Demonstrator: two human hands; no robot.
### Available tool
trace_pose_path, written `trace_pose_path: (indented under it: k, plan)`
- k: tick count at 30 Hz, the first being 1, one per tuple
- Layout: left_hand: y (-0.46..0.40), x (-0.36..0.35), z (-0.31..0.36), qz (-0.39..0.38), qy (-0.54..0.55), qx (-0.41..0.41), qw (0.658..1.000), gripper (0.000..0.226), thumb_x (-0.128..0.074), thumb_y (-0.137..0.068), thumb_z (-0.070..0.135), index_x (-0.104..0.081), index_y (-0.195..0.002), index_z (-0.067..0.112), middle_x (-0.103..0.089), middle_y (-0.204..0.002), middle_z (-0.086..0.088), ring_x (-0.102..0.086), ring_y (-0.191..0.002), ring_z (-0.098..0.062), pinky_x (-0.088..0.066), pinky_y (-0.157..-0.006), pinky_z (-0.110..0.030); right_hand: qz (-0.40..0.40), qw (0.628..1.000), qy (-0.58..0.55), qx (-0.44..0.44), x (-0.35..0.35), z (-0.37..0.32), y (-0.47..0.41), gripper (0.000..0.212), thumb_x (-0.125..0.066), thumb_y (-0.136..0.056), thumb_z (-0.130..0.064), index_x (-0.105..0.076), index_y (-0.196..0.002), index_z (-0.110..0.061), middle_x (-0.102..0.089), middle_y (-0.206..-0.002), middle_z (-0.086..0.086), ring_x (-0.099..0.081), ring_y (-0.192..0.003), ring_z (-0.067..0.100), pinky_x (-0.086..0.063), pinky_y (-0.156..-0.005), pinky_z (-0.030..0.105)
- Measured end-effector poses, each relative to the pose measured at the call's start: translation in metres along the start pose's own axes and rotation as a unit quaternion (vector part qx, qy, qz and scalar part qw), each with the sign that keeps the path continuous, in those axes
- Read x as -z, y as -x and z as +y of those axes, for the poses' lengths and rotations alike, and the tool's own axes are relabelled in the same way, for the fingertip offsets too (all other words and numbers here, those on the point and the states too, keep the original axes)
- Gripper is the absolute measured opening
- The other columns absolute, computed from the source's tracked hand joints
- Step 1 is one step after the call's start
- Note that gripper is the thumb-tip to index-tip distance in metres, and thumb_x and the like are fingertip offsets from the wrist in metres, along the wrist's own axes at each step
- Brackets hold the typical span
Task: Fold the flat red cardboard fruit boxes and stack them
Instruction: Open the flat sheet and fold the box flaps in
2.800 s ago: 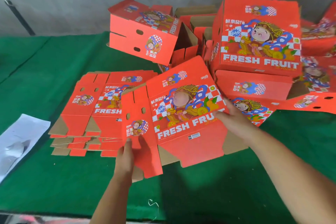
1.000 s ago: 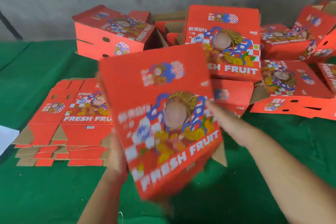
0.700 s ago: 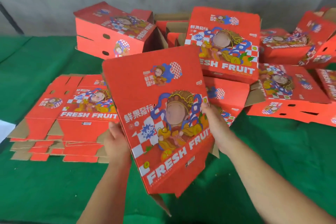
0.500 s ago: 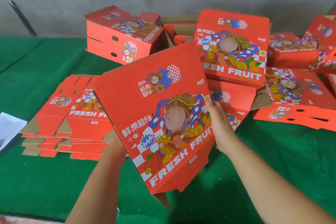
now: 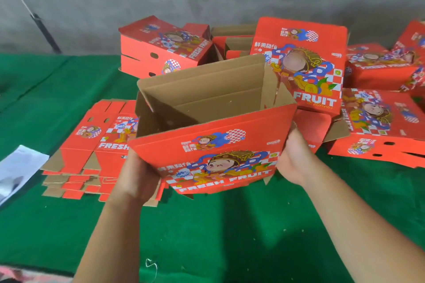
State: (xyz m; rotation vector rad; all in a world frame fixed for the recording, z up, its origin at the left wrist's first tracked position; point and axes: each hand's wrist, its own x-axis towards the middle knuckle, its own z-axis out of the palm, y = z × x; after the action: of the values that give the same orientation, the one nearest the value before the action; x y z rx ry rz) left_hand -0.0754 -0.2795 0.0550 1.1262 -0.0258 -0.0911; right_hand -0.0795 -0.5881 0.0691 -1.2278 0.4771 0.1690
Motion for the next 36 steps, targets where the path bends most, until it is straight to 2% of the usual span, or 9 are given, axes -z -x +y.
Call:
trace_pose_path:
  k: [4,6,10,13,17,23,27,32,36]
  plan:
    - [-0.004,0.006,-0.003,-0.052,-0.091,-0.042,0.994,0.047,-0.047,-0.108,0.050,-0.050,-0.151,0.032,-0.067,-0.137,-0.013,-0.068,-0.120,-0.034,-0.057,-0.095,-0.058,-0.016,0.990,0.113,-0.085,0.016,-0.002,0.002,0.051,-0.035,-0.106,-0.055,-0.072,-0.104,-0.020,-0.075,-0.117,0.008,-0.066,-0.115,0.032,-0.042,-0.108,0.057]
    - [-0.002,0.015,-0.013,-0.043,-0.169,-0.050,0.983,0.045,-0.049,-0.107,0.038,-0.043,-0.152,0.041,-0.066,-0.140,-0.002,-0.068,-0.122,-0.027,-0.060,-0.091,-0.048,-0.014,0.980,0.141,-0.139,0.026,-0.006,0.003,0.029,-0.053,-0.105,-0.039,-0.067,-0.112,-0.014,-0.070,-0.123,0.018,-0.066,-0.104,0.040,-0.052,-0.093,0.068]
    - [0.000,0.023,-0.017,0.076,-0.124,0.111,0.983,0.064,-0.056,-0.080,0.060,-0.058,-0.137,0.032,-0.071,-0.129,-0.006,-0.067,-0.114,-0.028,-0.052,-0.083,-0.045,-0.039,0.960,0.191,-0.203,0.025,-0.001,0.008,0.025,-0.054,-0.105,-0.013,-0.056,-0.128,-0.004,-0.052,-0.143,0.030,-0.055,-0.125,0.047,-0.051,-0.101,0.055]
    - [-0.003,0.025,-0.015,0.175,-0.051,0.151,0.972,0.055,-0.040,-0.096,0.069,-0.069,-0.121,0.029,-0.075,-0.118,-0.008,-0.069,-0.108,-0.034,-0.053,-0.085,-0.048,-0.016,0.977,0.160,-0.139,0.007,0.003,0.016,0.054,-0.069,-0.087,-0.060,-0.059,-0.124,-0.023,-0.065,-0.123,0.015,-0.064,-0.116,0.038,-0.053,-0.096,0.056]
    - [-0.001,0.027,-0.004,0.086,0.015,0.044,0.995,0.045,-0.043,-0.104,0.058,-0.073,-0.099,0.026,-0.072,-0.090,-0.007,-0.070,-0.084,-0.028,-0.057,-0.080,-0.050,-0.117,0.937,0.326,0.051,-0.018,0.002,0.030,0.015,-0.044,-0.101,-0.063,-0.053,-0.112,-0.060,-0.055,-0.126,-0.025,-0.052,-0.100,-0.028,-0.039,-0.087,0.004]
    - [-0.003,0.054,0.022,0.047,0.129,0.058,0.989,0.069,-0.043,-0.100,0.066,-0.052,-0.148,0.016,-0.055,-0.148,-0.018,-0.052,-0.136,-0.042,-0.031,-0.116,-0.068,-0.149,0.911,0.349,0.158,-0.025,0.000,0.029,0.066,-0.041,-0.090,-0.064,-0.036,-0.154,-0.045,-0.039,-0.154,-0.014,-0.043,-0.132,-0.003,-0.033,-0.110,0.025]
    - [0.003,0.074,0.038,0.045,0.146,0.062,0.986,0.073,-0.036,-0.099,0.074,-0.055,-0.149,0.024,-0.054,-0.152,-0.016,-0.054,-0.137,-0.041,-0.038,-0.113,-0.065,-0.183,0.902,0.337,0.199,-0.024,0.015,0.024,0.058,-0.052,-0.081,-0.053,-0.051,-0.138,-0.045,-0.047,-0.140,-0.011,-0.056,-0.107,-0.008,-0.041,-0.077,0.006]
    - [0.016,0.078,0.027,-0.037,0.121,0.101,0.987,0.044,-0.068,-0.094,0.042,-0.069,-0.125,0.011,-0.069,-0.123,-0.021,-0.065,-0.116,-0.038,-0.038,-0.112,-0.060,-0.163,0.912,0.288,0.241,-0.018,0.040,0.006,0.039,-0.045,-0.088,-0.039,-0.060,-0.122,-0.028,-0.050,-0.139,0.005,-0.048,-0.128,0.008,-0.036,-0.108,0.024]
    - [0.019,0.073,0.013,0.015,0.110,0.145,0.983,0.030,-0.089,-0.064,0.025,-0.078,-0.090,0.014,-0.073,-0.085,-0.011,-0.074,-0.080,-0.027,-0.061,-0.081,-0.049,-0.115,0.952,0.193,0.209,-0.026,0.044,-0.004,0.014,-0.051,-0.082,-0.019,-0.058,-0.077,-0.009,-0.056,-0.083,0.010,-0.053,-0.079,0.016,-0.035,-0.071,0.032]
